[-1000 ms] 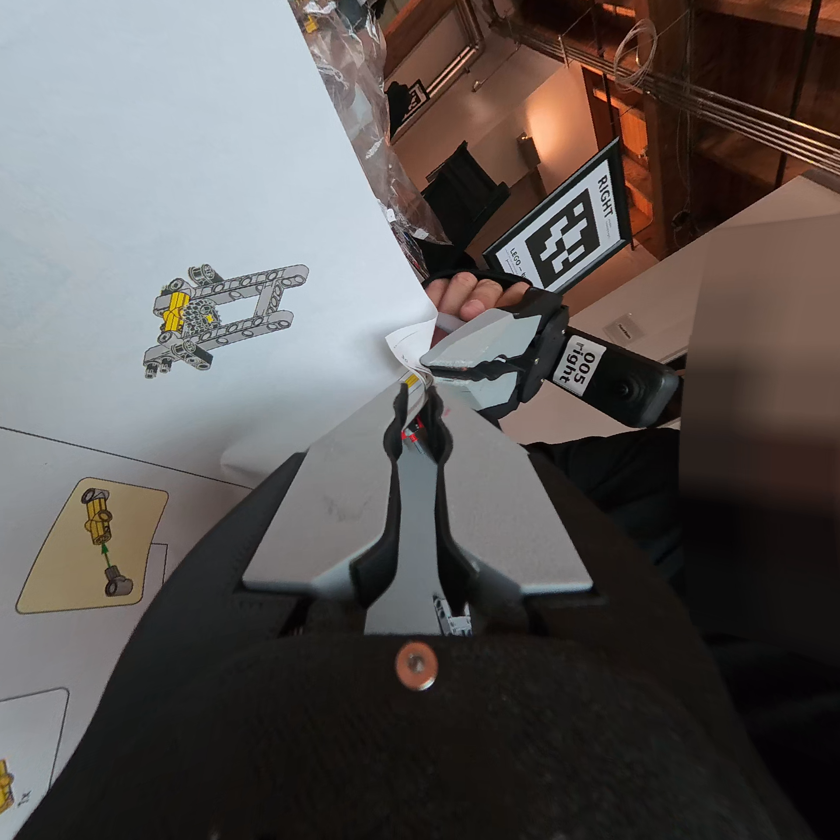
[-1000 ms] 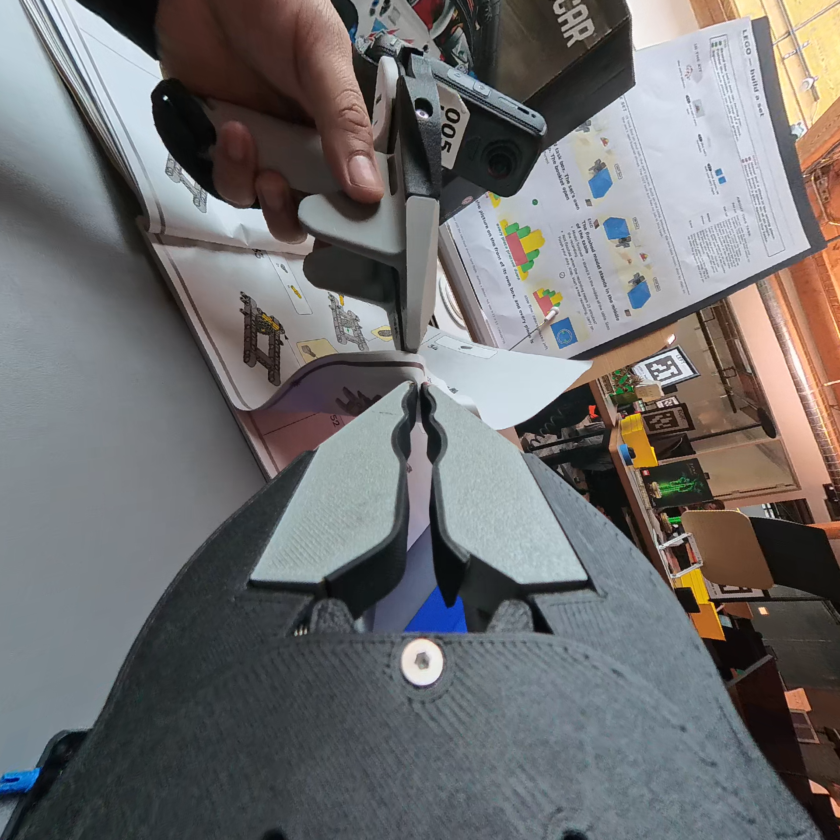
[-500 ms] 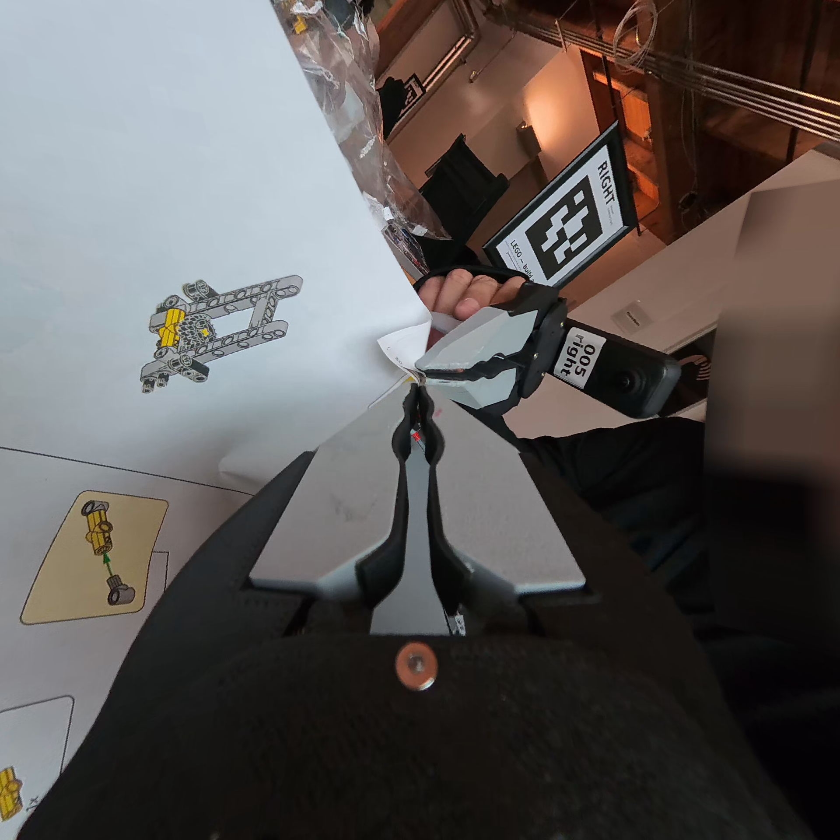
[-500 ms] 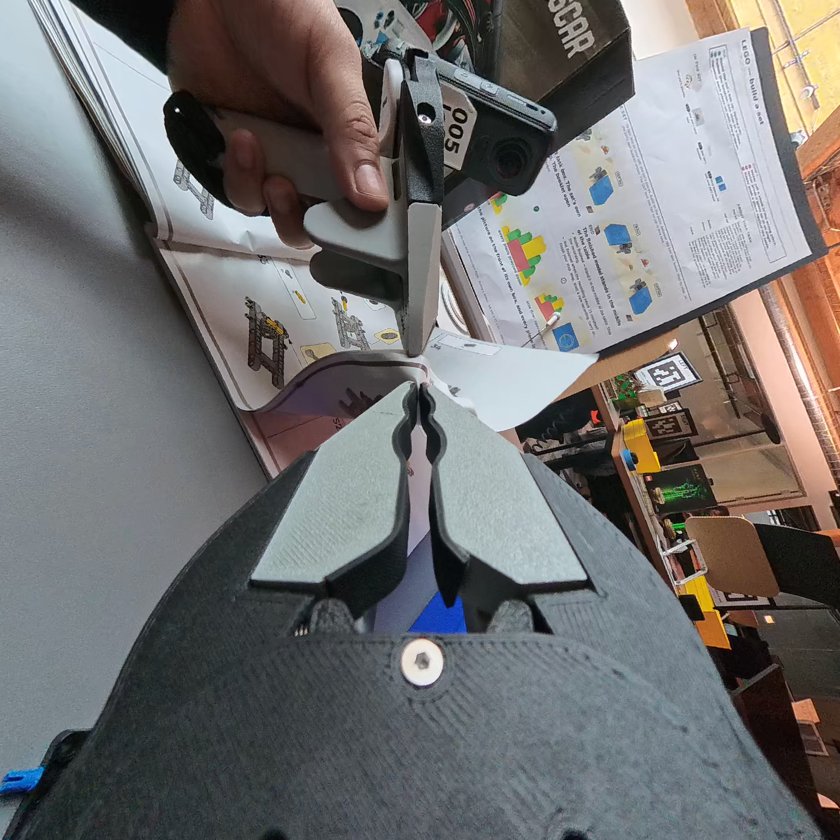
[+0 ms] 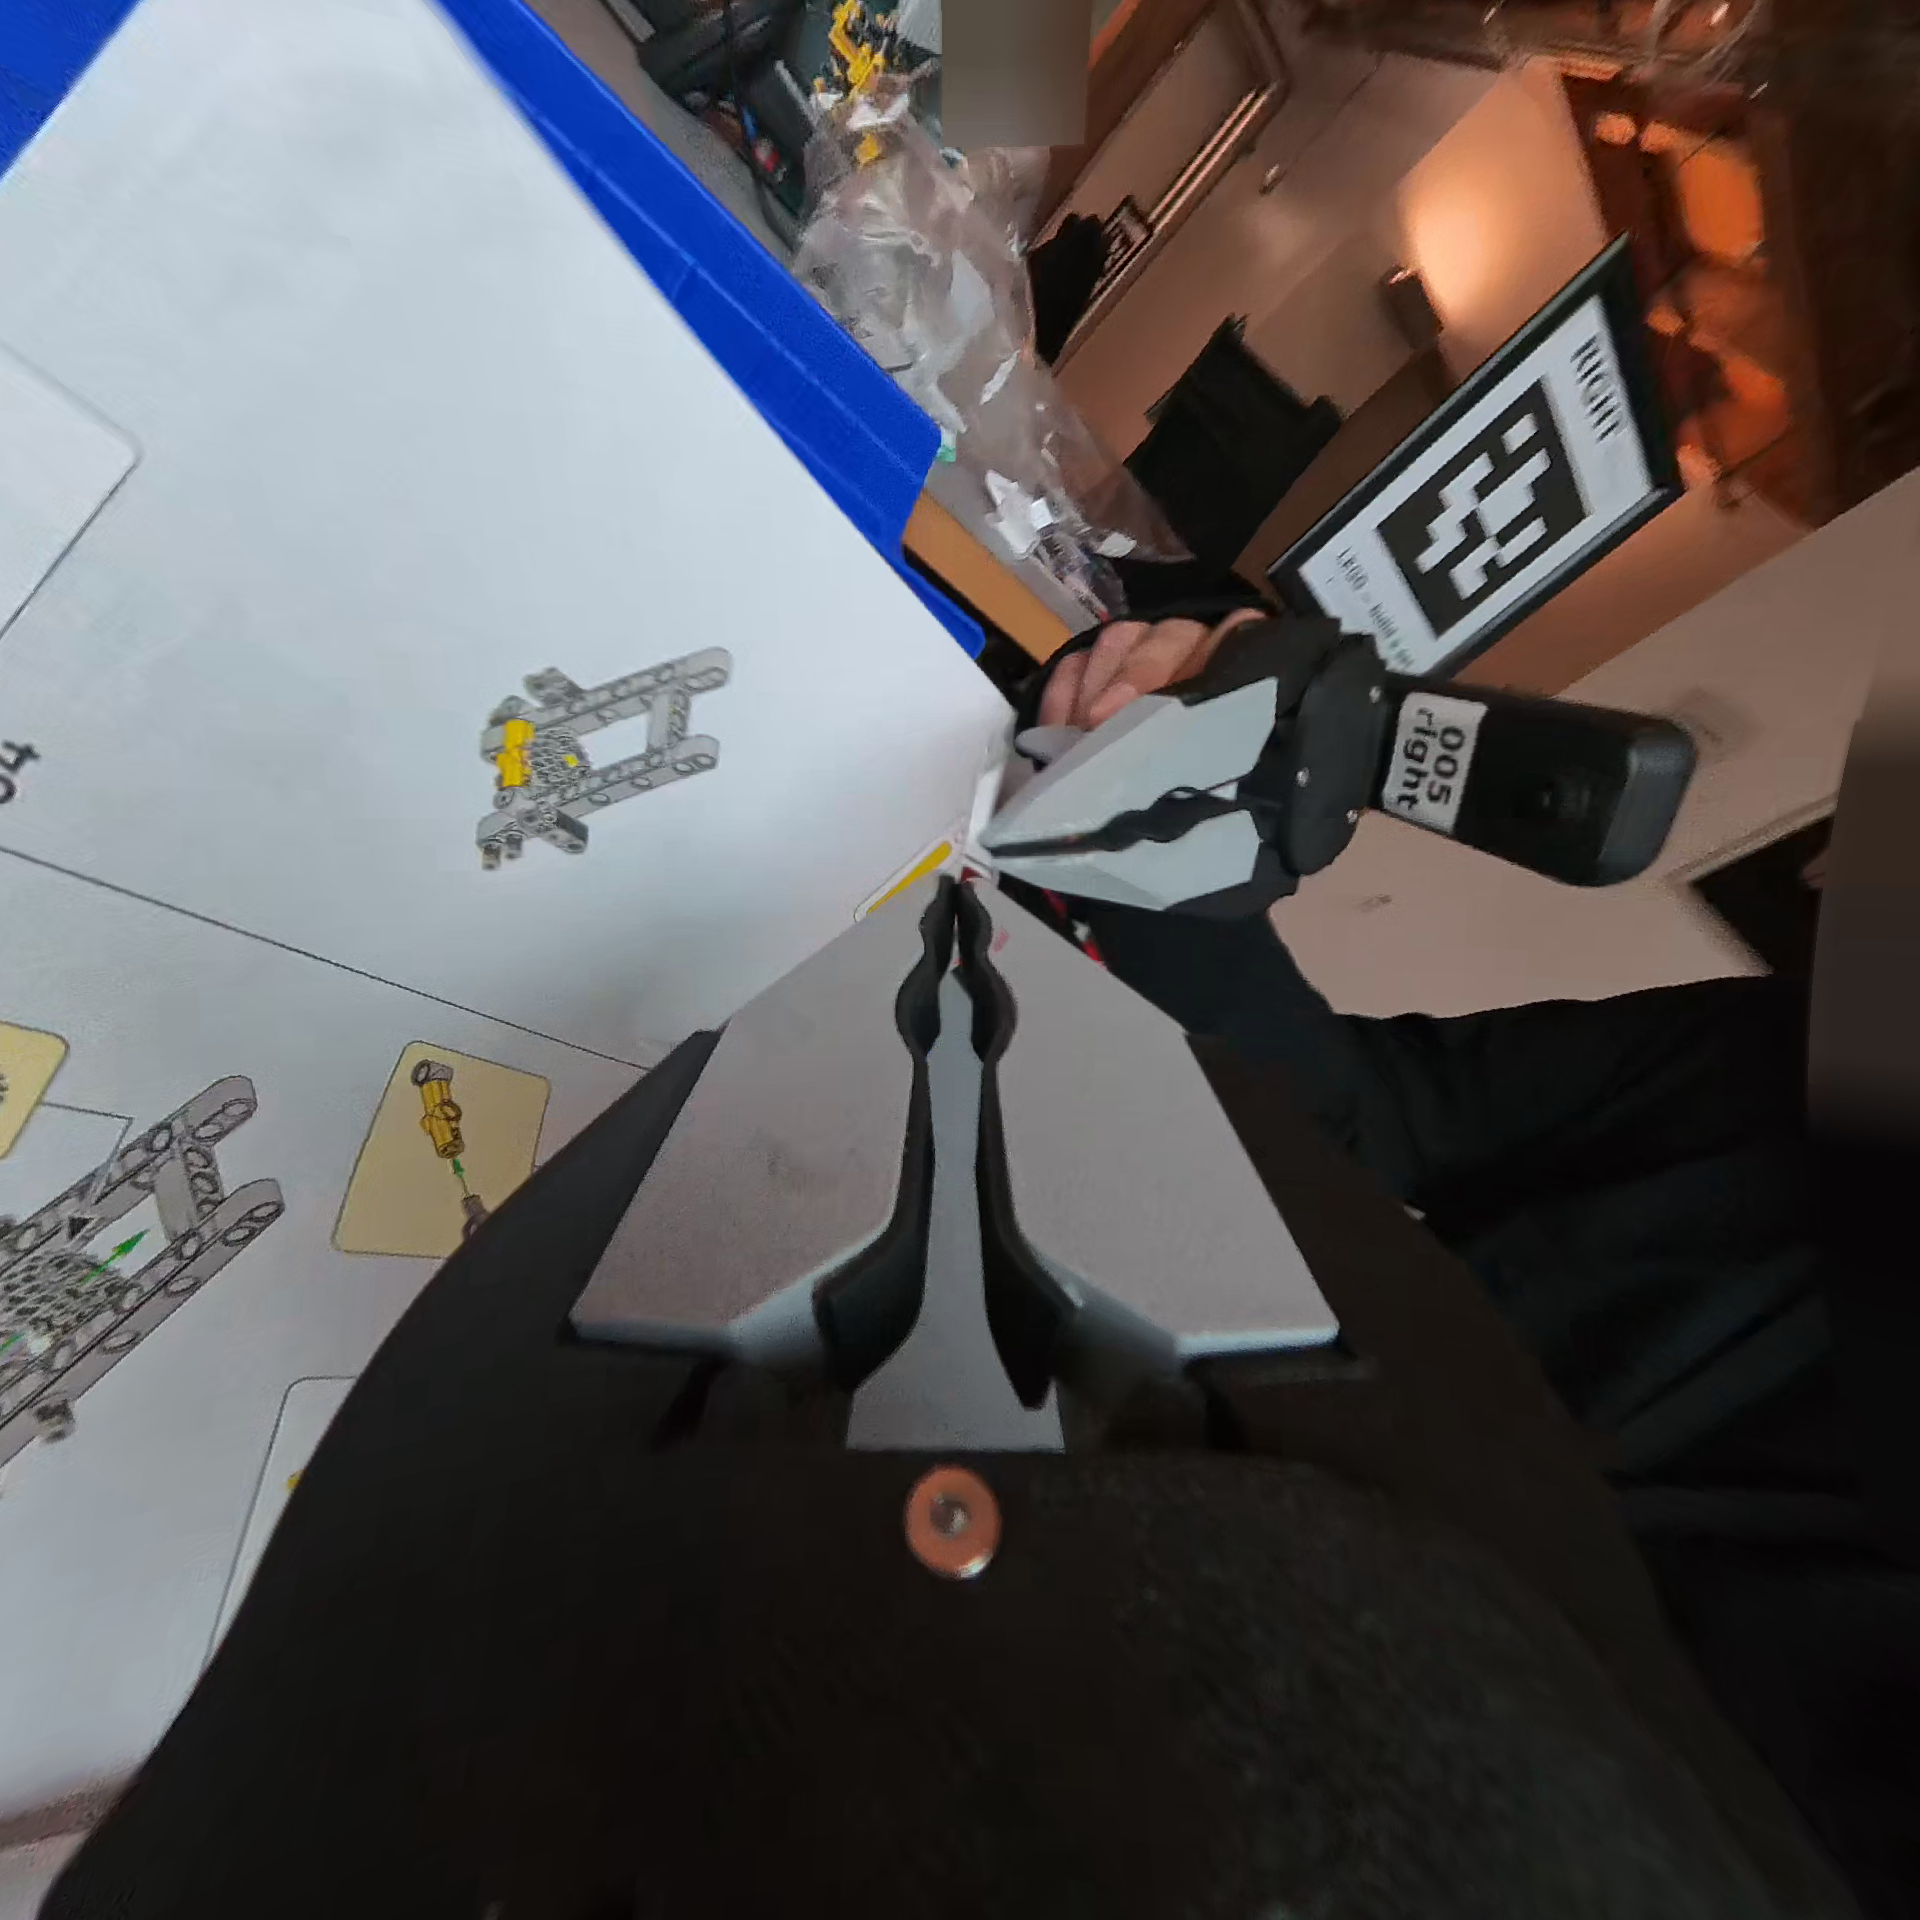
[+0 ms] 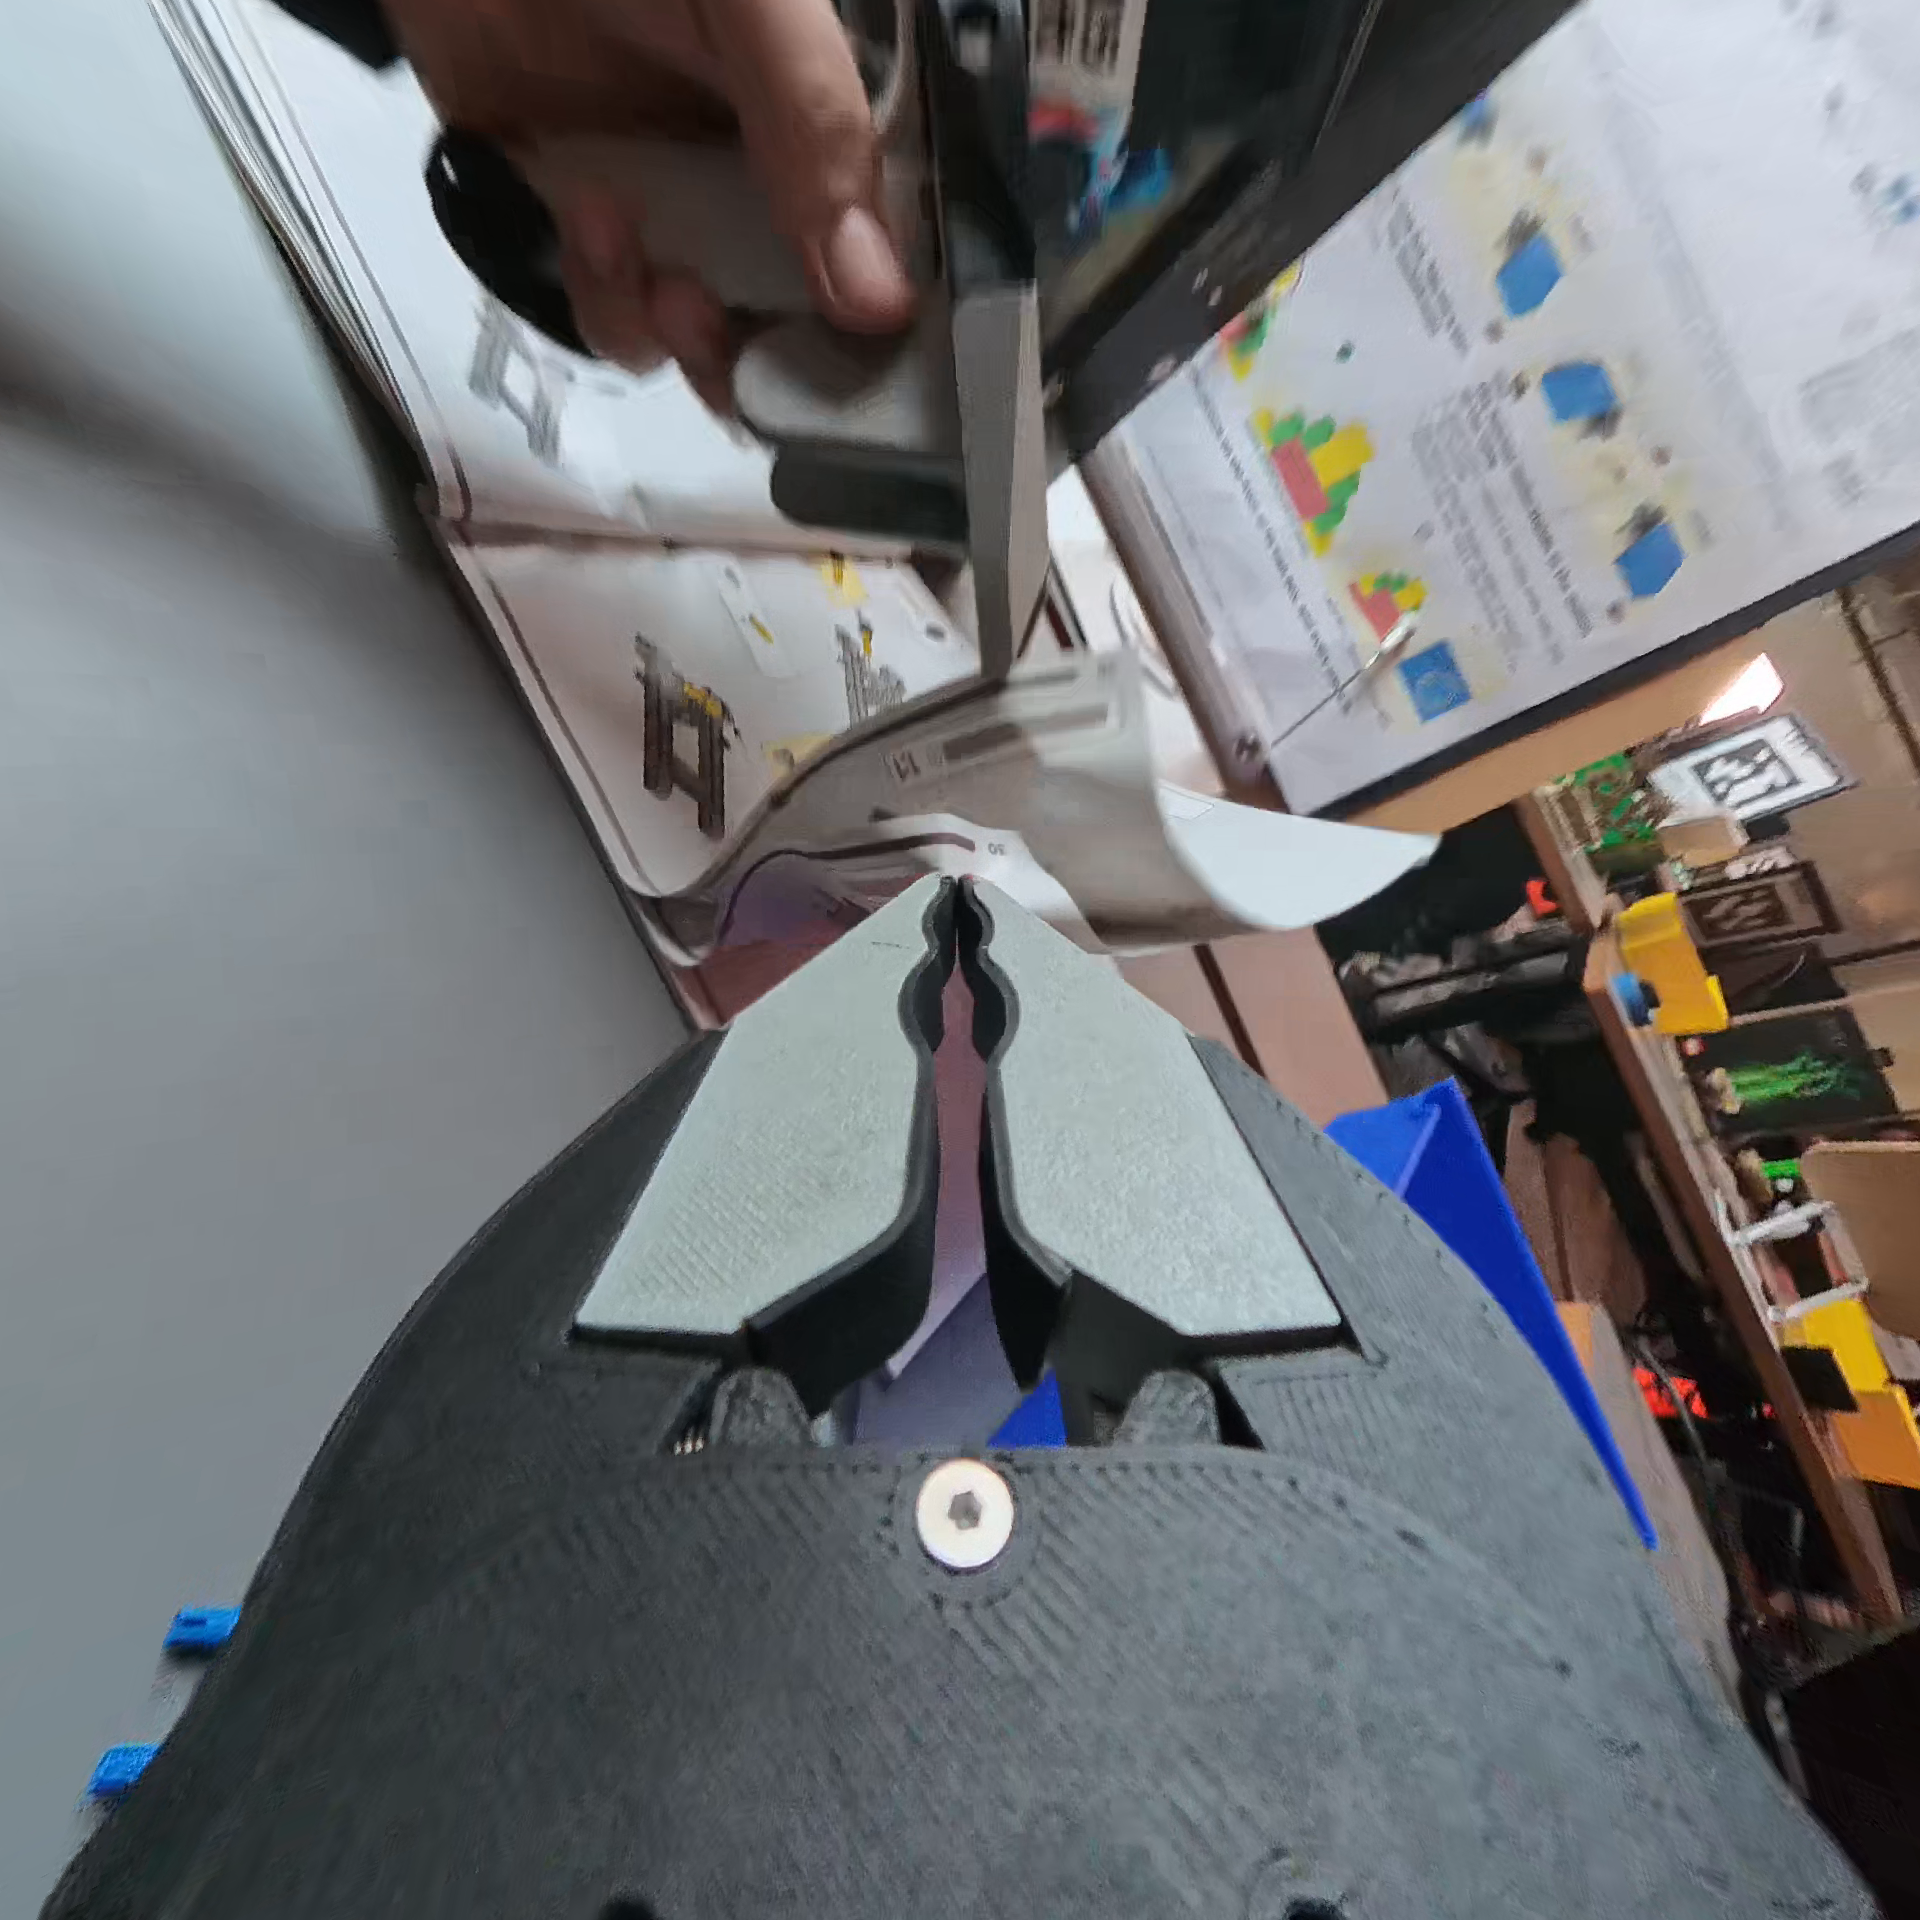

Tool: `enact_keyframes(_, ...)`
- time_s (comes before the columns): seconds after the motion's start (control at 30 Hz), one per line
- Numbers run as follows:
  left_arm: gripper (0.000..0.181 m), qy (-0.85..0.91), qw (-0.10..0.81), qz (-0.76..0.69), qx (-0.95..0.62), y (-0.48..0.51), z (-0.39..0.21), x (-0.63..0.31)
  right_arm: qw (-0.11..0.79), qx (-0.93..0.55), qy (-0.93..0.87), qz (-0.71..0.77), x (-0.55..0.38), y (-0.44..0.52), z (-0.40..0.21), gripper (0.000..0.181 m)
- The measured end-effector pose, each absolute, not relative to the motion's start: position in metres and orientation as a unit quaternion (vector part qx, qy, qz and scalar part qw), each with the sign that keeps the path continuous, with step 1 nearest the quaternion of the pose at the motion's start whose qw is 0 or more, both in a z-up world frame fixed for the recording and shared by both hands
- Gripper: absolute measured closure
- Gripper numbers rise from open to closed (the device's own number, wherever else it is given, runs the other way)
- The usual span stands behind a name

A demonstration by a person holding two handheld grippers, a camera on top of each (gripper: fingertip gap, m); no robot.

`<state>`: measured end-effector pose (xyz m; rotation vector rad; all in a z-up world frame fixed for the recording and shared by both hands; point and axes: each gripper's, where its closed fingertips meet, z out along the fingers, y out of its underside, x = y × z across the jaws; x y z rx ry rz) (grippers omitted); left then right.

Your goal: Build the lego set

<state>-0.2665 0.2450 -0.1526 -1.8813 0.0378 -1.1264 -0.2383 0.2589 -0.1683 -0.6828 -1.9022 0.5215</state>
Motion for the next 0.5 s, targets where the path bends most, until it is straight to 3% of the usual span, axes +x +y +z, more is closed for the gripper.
enact_keyframes(0.13,0.181,0.041,0.500,-0.412,-0.760,0.240,-0.136,-0.262,0.451,-0.313,-0.817,0.179,-0.237,0.268,-0.196,0.181)
enact_keyframes(0.37,0.181,0.057,0.500,-0.402,-0.765,0.236,-0.134,-0.252,0.505,-0.337,-0.727,0.320,-0.239,0.259,-0.135,0.166)
enact_keyframes(0.5,0.181,0.064,0.488,-0.401,-0.772,0.236,-0.144,-0.244,0.469,-0.408,-0.679,0.390,-0.251,0.262,-0.128,0.152)
